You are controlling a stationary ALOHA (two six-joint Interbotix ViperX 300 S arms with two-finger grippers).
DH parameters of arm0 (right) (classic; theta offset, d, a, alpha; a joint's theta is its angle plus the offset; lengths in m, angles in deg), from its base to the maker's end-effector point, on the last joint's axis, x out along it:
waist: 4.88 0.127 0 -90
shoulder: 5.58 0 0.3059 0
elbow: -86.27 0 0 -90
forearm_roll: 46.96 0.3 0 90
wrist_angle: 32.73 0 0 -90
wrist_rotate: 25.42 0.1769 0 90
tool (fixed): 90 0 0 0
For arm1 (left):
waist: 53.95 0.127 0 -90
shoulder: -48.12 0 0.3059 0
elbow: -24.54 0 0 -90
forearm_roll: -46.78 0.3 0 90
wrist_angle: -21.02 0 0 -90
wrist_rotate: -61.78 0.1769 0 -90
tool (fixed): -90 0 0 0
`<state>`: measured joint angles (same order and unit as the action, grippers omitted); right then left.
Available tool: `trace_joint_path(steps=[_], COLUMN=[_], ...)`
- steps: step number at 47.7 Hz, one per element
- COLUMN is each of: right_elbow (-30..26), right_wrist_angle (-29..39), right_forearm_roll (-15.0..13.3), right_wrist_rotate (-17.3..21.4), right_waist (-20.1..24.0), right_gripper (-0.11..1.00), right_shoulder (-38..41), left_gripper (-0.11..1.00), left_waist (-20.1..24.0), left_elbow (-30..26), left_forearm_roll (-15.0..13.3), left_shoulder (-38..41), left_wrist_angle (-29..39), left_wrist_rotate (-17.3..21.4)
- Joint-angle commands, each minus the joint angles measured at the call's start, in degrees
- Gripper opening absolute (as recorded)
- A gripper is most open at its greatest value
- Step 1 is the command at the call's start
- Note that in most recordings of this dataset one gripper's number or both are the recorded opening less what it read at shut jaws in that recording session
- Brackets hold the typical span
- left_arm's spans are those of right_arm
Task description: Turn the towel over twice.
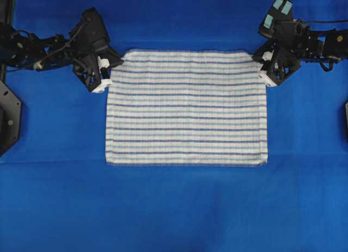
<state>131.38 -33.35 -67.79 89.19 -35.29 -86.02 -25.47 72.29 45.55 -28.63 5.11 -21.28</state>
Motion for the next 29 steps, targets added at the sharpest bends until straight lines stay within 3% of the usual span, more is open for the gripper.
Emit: trace_joint_path(steps=[1, 17, 29], right_elbow=[-0.9, -3.9, -10.5], right_wrist_angle=[-0.2, 0.3, 4.7], right_forearm_roll=[-0.2, -1.1, -5.4], right_wrist_rotate=[-0.1, -0.1, -0.2], right_waist=[-0.3, -5.6, -9.3], right_gripper=[0.08, 0.08, 0.08], right_shoulder=[-0.9, -3.8, -6.9], left_gripper=[0.03, 0.03, 0.03], left_waist=[1.6, 7.6, 10.5], left_elbow=[-0.7, -3.8, -7.8], left_forearm_roll=[-0.1, -0.1, -0.1], left_shoulder=[-2.5, -8.6, -10.5], left_wrist_angle=[0.9, 1.7, 3.3], left_wrist_rotate=[0.2, 4.8, 5.7])
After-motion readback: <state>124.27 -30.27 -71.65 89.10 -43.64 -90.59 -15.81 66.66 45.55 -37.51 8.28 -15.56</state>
